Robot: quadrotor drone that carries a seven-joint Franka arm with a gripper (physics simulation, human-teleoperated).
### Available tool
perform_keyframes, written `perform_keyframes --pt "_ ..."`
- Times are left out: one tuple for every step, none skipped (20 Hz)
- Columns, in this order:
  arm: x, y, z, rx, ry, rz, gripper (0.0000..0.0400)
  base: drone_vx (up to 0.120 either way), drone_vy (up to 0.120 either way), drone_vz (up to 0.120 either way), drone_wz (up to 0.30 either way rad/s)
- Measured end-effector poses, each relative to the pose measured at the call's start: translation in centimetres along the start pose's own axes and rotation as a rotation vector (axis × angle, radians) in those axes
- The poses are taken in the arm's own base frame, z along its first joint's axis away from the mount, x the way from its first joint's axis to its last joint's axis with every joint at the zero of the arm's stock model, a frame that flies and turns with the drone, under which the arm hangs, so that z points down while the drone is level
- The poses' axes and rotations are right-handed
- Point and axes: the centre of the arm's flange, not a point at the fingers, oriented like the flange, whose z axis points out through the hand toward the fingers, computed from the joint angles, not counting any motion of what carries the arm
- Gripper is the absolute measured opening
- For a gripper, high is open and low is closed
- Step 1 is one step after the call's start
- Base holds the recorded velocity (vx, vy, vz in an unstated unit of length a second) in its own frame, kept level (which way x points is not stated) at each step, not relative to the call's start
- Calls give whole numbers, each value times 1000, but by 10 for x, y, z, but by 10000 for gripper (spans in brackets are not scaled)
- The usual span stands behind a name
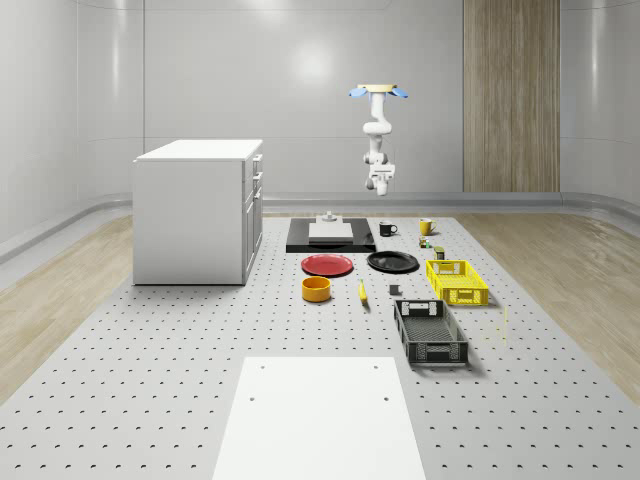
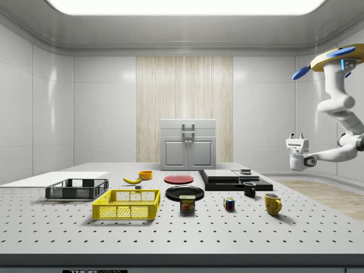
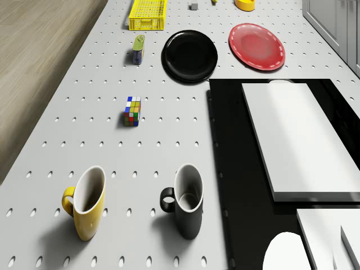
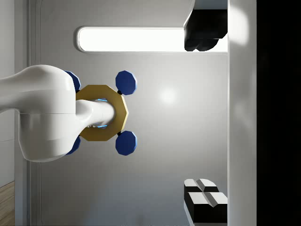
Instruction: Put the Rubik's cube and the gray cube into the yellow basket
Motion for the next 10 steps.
perform_keyframes --pt "0 0 -3 1 1 0 400 0 120 0 0" --pt "0 0 -6 1 1 0 400 0 120 0 0" --pt "1 -1 -9 2 2 0 400 0 120 0 0" --pt "1 -1 -11 2 2 0 400 0 120 0 0" --pt "1 -1 -12 3 3 0 400 40 120 0 0" --pt "1 -1 -14 3 3 0 400 120 120 0 0" --pt "1 -1 -15 4 4 0 400 120 120 0 0" --pt "1 -1 -15 4 4 0 400 120 120 0 0" --pt "1 -1 -16 5 5 0 400 120 120 0 0" --pt "1 -1 -17 5 6 0 400 120 120 0 0"
